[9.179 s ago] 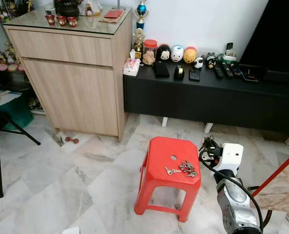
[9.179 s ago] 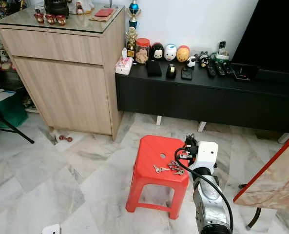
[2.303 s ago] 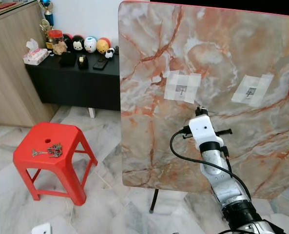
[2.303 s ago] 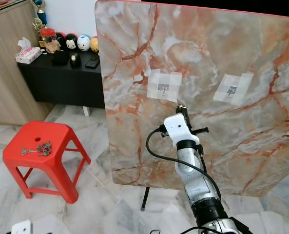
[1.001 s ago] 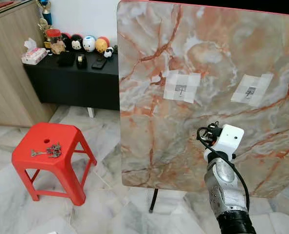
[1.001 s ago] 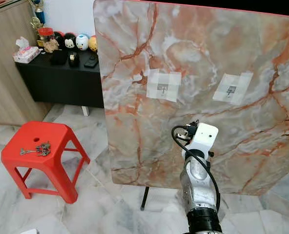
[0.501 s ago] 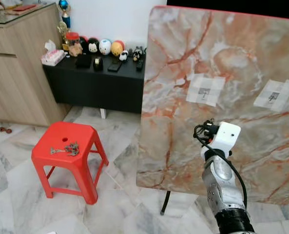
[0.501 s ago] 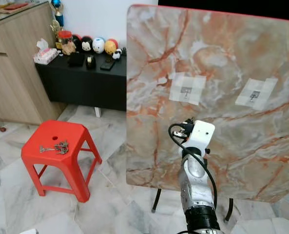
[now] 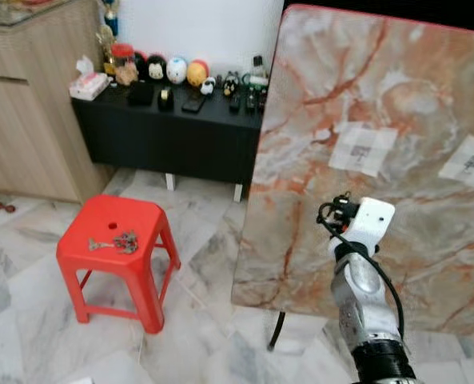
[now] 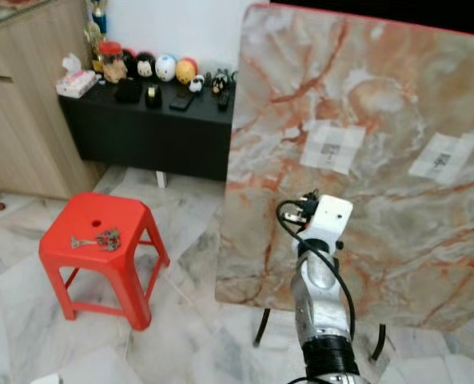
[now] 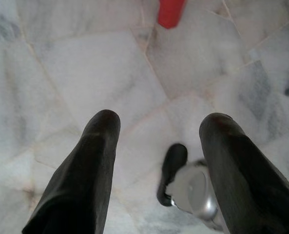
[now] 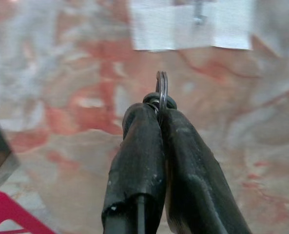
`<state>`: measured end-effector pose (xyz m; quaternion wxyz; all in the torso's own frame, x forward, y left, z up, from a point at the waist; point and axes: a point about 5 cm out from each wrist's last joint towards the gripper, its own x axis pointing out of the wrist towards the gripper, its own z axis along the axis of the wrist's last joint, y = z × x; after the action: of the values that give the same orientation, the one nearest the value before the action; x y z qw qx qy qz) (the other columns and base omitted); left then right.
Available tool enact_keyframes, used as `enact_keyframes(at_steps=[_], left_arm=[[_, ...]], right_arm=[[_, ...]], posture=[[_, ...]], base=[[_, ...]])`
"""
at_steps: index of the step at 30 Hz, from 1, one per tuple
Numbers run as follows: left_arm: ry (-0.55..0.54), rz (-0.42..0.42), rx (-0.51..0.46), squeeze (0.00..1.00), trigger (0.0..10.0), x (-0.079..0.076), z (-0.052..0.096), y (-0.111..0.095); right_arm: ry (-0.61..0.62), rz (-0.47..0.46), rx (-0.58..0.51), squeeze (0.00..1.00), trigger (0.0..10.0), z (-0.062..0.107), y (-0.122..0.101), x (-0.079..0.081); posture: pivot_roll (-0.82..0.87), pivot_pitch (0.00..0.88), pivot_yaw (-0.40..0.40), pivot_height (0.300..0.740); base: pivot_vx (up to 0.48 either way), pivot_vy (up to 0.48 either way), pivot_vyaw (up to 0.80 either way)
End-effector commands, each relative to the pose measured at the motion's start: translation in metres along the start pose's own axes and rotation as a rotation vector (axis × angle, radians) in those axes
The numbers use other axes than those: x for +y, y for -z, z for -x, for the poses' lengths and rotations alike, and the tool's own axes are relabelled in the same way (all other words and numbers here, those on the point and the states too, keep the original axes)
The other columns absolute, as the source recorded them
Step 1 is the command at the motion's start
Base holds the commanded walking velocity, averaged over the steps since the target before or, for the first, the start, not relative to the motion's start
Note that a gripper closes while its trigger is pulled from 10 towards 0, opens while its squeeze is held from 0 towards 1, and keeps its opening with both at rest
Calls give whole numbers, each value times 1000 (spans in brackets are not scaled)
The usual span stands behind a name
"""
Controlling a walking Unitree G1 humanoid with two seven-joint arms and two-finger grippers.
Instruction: Hang keys on a hook
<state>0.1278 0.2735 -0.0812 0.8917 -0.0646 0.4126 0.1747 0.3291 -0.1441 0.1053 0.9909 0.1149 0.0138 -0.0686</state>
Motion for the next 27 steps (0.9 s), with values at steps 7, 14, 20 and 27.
enact_keyframes(at_steps=[7, 14, 20, 27], left_arm=[[17, 9, 35, 0, 10000, -7, 1, 8], [34, 22, 22, 0, 10000, -16, 0, 9], [44, 21, 28, 0, 10000, -27, -1, 11], [51, 18, 17, 0, 10000, -33, -2, 9]], right_arm=[[30, 0, -22, 0, 10000, -2, -6, -9], [52, 3, -19, 0, 10000, -1, -4, -12], [136, 29, -46, 0, 10000, -1, -8, -21], [286, 56, -66, 0, 10000, 0, -12, -42]], posture=[[155, 0, -62, 740], [158, 0, -60, 740], [165, 0, -61, 740], [164, 0, -56, 740]], base=[[0, 272, 0], [0, 34, 0], [0, 0, 0], [0, 0, 0]])
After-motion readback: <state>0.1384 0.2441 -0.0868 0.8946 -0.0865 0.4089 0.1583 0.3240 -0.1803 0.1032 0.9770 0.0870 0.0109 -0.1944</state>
